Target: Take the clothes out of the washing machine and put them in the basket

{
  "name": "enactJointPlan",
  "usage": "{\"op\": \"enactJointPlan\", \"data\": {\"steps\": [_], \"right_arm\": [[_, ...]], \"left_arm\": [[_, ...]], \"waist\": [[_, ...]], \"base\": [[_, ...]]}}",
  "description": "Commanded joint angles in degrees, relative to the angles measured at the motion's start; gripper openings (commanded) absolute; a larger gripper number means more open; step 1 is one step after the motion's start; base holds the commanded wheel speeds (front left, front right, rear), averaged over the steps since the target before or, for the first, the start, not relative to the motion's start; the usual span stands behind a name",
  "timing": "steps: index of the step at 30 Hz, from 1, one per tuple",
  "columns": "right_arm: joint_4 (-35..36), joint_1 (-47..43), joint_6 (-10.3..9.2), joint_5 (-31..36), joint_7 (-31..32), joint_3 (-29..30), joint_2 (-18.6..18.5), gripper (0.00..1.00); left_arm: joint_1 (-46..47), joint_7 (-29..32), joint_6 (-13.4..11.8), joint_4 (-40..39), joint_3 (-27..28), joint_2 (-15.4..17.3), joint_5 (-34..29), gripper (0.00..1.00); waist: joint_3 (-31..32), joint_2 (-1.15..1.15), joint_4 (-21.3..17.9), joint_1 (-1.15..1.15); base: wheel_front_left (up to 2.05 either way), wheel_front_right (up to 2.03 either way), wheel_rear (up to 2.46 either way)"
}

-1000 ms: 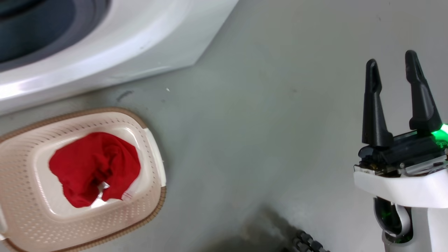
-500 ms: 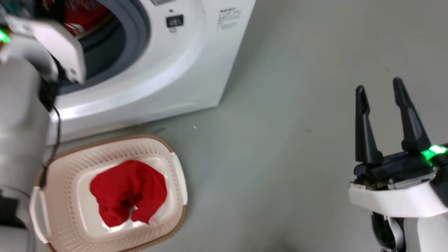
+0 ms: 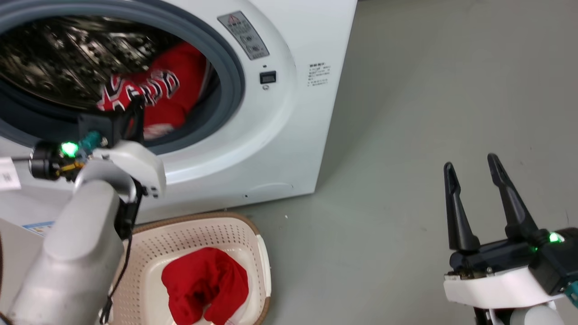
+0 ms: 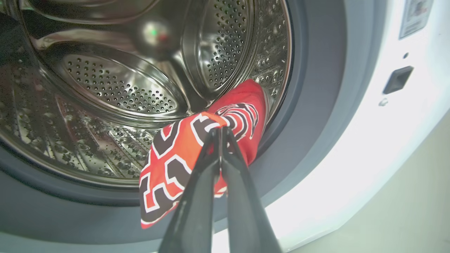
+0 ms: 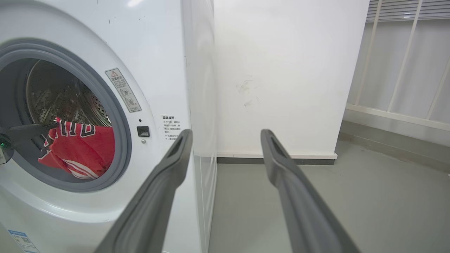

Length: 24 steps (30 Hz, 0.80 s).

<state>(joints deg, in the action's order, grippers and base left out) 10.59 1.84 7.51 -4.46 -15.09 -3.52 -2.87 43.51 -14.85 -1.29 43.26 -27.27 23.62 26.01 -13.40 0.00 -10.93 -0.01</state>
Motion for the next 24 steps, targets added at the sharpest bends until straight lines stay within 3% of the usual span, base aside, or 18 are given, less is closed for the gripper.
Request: {"op": "enactJointPlan", "data": {"steps": [1, 13, 24], "right_arm": [[-0.3, -1.0, -0.04, 0.4, -0.1, 0.0, 0.0, 1.0], [-1.7, -5.9, -0.04, 0.9, -0.1, 0.3, 0.0, 1.0], [-2.0, -7.8, -0.04, 1.0, -0.1, 0.3, 0.0, 1.0]], "left_arm": [[-1.7, -0.3, -0.6, -1.3, 0.2, -0.1, -0.2, 0.0], [-19.4, -0.4, -6.3, -21.1, 2.3, 0.8, -1.5, 0.0], [-31.9, 1.3, -10.3, -31.4, 1.9, 2.1, -0.2, 0.0]], "waist": [[2.5, 0.0, 1.3, 0.01], [9.8, 0.0, 3.7, 0.01], [12.1, 0.0, 4.5, 0.01]], "base": [[0.0, 0.0, 0.0], [0.0, 0.0, 0.0], [0.0, 0.0, 0.0]]}}
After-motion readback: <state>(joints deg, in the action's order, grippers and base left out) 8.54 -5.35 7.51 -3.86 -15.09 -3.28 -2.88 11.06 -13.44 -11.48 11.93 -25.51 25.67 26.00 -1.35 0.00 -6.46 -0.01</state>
